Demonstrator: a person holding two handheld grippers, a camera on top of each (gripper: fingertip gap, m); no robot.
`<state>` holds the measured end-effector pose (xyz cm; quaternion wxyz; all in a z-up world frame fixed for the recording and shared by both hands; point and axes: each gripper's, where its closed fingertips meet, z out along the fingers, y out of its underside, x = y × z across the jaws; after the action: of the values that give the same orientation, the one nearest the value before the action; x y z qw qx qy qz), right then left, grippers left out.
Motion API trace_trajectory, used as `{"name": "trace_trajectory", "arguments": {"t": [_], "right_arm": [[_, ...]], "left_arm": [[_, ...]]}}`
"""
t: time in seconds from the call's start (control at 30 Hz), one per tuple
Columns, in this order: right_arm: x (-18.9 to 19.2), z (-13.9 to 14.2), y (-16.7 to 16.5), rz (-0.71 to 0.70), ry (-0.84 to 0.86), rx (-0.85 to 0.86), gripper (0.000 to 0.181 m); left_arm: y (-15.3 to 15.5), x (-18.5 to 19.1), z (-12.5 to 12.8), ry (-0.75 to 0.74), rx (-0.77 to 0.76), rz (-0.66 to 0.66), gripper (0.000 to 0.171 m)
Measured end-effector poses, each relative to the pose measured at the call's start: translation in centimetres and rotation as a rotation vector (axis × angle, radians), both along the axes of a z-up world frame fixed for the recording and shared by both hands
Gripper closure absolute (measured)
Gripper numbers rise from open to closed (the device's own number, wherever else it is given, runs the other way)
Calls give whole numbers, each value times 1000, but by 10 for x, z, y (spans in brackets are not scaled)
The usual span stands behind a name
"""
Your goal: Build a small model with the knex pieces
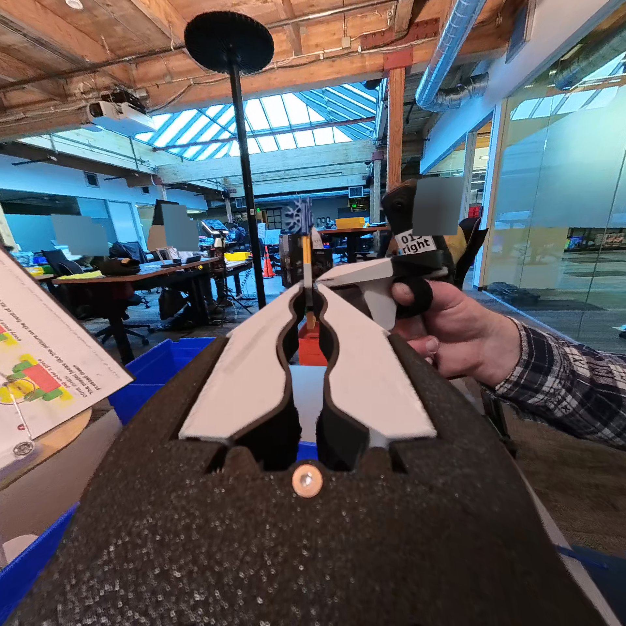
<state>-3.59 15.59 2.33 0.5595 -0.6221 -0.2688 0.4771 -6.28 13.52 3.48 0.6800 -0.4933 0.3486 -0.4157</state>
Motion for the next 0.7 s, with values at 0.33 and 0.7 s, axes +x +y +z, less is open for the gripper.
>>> {"name": "trace_trajectory", "arguments": {"t": [0.33, 0.7], "right_arm": [[-1, -33, -3, -70, -351, 91, 180], [-27, -119, 35, -38, -767, -81, 160]], "left_arm": [[16, -10, -9, 49, -65, 54, 171], [22, -18, -14, 68, -99, 65, 171]]}}
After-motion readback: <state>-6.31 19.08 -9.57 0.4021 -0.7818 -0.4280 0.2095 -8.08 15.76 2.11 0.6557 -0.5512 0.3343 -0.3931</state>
